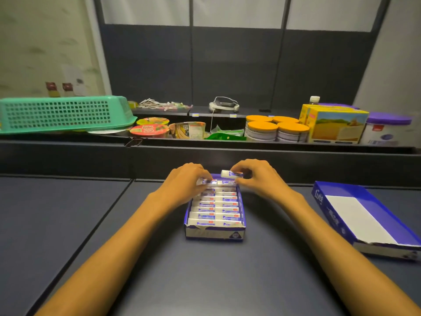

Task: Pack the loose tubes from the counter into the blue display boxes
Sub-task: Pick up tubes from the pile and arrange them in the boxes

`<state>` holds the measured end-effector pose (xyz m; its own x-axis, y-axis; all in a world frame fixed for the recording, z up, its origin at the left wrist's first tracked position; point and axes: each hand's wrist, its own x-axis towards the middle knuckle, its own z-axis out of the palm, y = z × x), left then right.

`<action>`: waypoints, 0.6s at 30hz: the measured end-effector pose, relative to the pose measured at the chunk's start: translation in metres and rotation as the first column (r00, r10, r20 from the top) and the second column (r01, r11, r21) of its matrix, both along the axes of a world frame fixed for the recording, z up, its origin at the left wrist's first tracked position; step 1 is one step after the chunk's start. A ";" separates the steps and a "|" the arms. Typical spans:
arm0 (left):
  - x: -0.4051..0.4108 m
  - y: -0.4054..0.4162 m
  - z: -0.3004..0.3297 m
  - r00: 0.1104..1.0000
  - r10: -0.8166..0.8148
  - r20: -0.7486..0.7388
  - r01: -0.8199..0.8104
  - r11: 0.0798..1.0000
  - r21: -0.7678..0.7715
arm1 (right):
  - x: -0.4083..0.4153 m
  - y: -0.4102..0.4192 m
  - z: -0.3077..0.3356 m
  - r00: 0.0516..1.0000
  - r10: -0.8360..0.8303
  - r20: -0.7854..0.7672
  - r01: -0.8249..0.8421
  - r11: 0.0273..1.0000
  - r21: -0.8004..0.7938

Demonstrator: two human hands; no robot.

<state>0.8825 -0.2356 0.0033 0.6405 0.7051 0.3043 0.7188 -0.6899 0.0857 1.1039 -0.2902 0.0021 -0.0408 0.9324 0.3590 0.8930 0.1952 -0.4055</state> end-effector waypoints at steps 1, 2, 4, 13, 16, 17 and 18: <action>0.001 0.001 0.000 0.999 0.002 -0.036 -0.002 1.000 0.001 | 0.002 0.001 0.000 1.000 0.008 -0.012 -0.008 1.000 0.002; 0.002 0.002 0.000 0.998 0.003 -0.069 -0.003 1.000 0.003 | 0.003 0.001 0.000 1.000 0.015 -0.019 -0.015 1.000 0.007; 0.004 0.005 -0.001 0.995 -0.002 -0.102 0.002 1.000 0.003 | 0.005 0.003 -0.001 0.999 0.023 -0.025 -0.023 1.000 0.019; 0.001 0.010 -0.004 0.979 -0.069 -0.193 0.086 0.993 0.082 | 0.000 0.003 -0.003 1.000 -0.002 -0.012 0.002 1.000 0.012; 0.000 0.012 -0.006 0.977 -0.073 -0.200 0.094 0.991 0.096 | -0.001 0.001 -0.002 1.000 -0.022 0.009 0.022 1.000 0.006; 0.000 0.012 -0.007 0.978 -0.074 -0.198 0.094 0.991 0.095 | -0.001 0.001 -0.001 1.000 -0.025 0.019 0.025 1.000 -0.002; 0.000 0.012 -0.007 0.978 -0.076 -0.196 0.096 0.991 0.095 | -0.003 0.000 0.000 0.999 -0.025 0.031 0.026 1.000 -0.013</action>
<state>0.8825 -0.2237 -0.0041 0.7506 0.6163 0.2383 0.6528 -0.7475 -0.1230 1.1012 -0.2899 0.0019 -0.0277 0.9382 0.3450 0.9096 0.1668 -0.3805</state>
